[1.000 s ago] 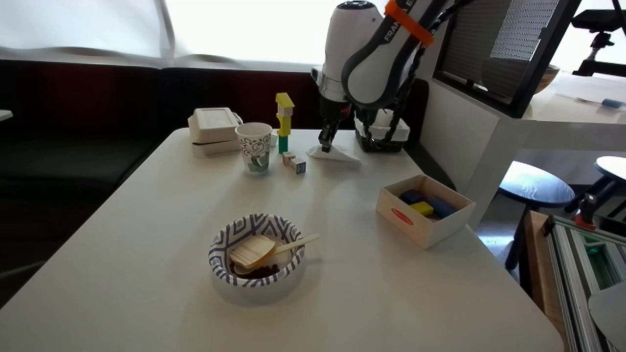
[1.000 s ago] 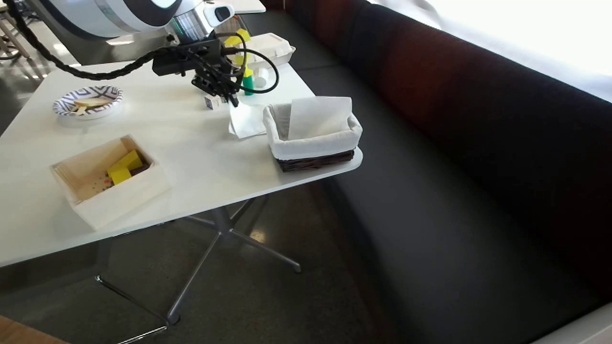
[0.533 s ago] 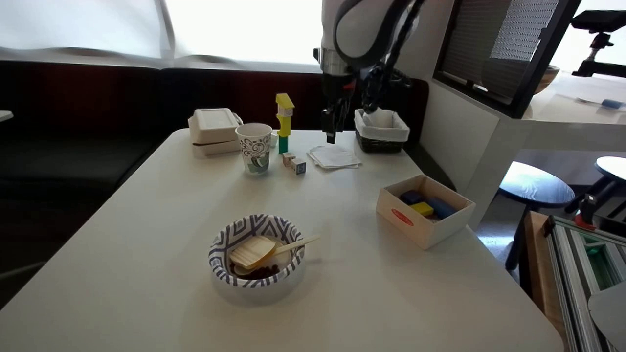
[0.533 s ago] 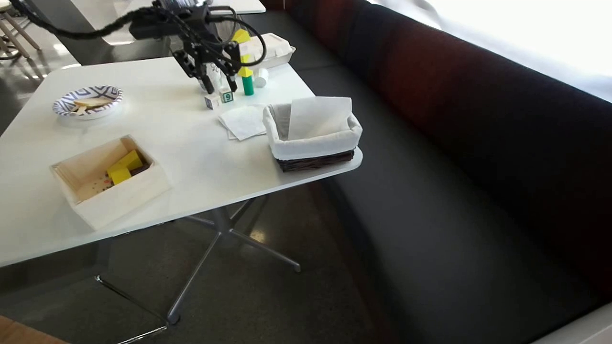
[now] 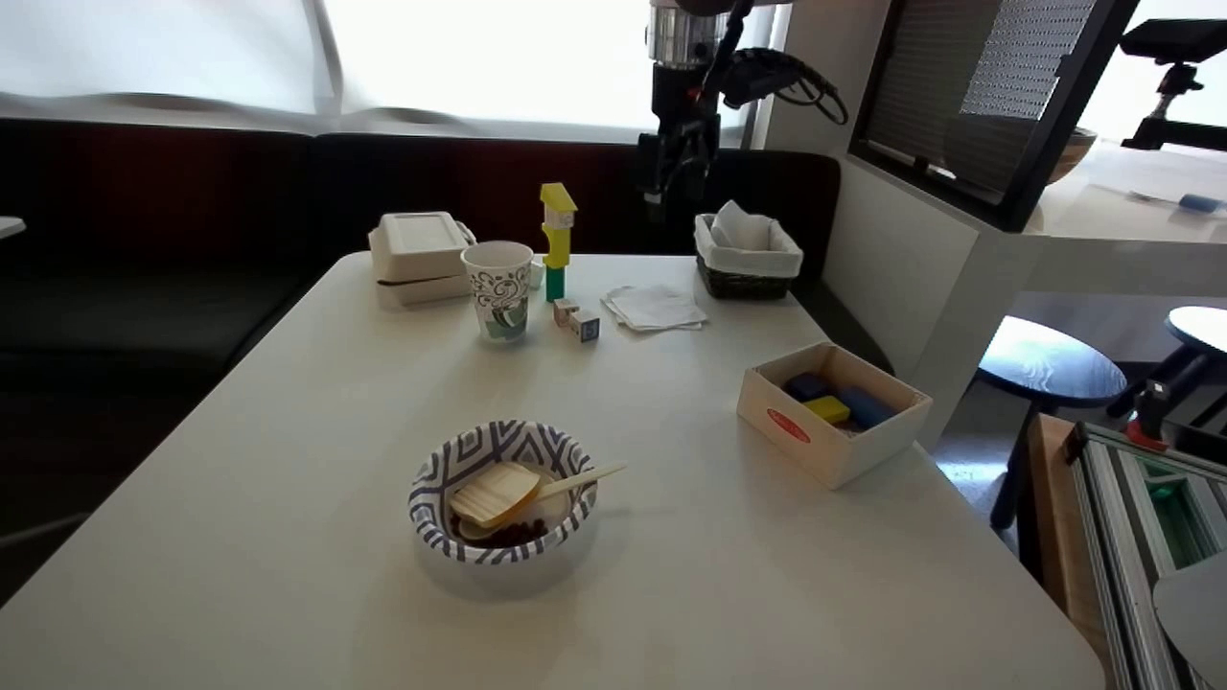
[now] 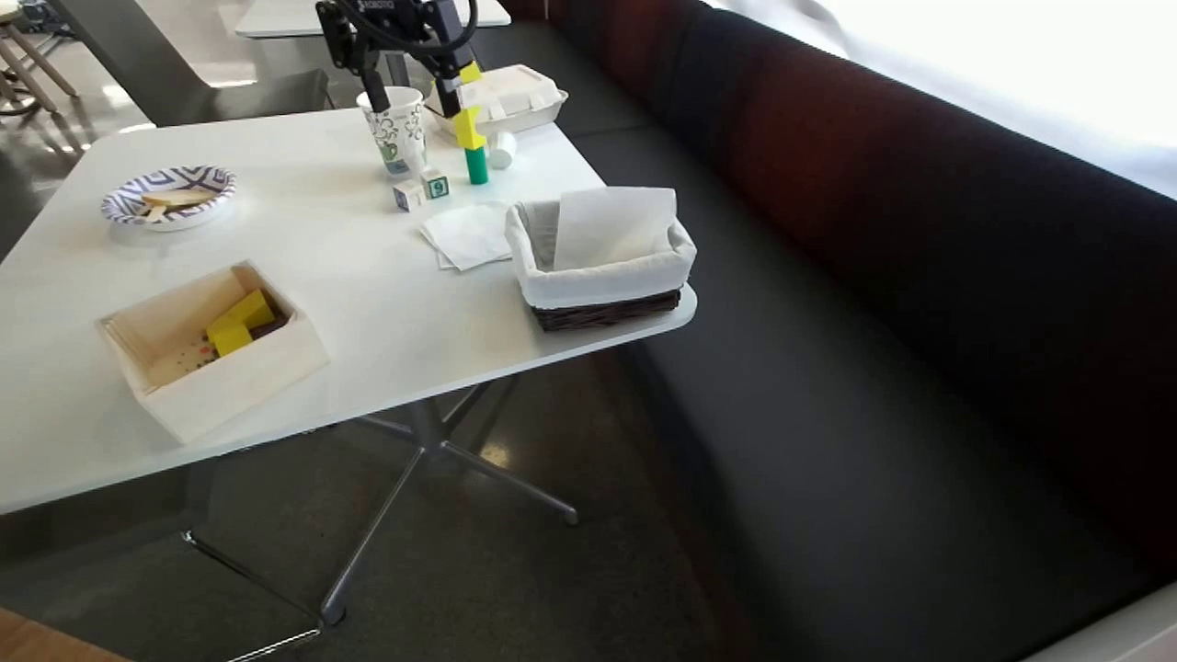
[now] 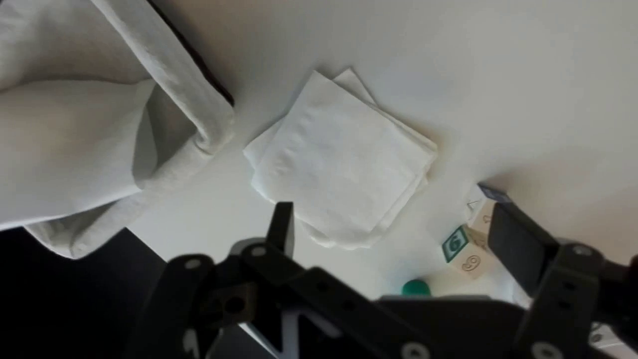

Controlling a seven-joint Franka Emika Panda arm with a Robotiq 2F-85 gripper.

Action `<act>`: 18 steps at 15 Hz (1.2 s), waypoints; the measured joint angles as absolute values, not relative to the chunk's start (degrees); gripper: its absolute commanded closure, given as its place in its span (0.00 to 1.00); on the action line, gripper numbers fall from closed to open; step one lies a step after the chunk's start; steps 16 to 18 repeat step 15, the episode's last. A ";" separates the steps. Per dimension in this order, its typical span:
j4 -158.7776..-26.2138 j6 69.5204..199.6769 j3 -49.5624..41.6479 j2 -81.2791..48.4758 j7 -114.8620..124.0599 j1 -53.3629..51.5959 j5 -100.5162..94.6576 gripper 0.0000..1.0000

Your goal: Take the paper towel out of the basket

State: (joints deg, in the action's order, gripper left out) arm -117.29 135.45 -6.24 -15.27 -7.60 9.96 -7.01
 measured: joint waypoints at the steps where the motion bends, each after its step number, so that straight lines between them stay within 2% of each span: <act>1: -117.21 135.36 -7.26 -15.30 -5.83 9.98 -7.17 0.00; 5: -117.16 134.66 -9.93 -15.44 -0.81 10.09 -7.37 0.00; 18: -117.16 134.65 -10.05 -15.49 0.47 10.03 -7.36 0.00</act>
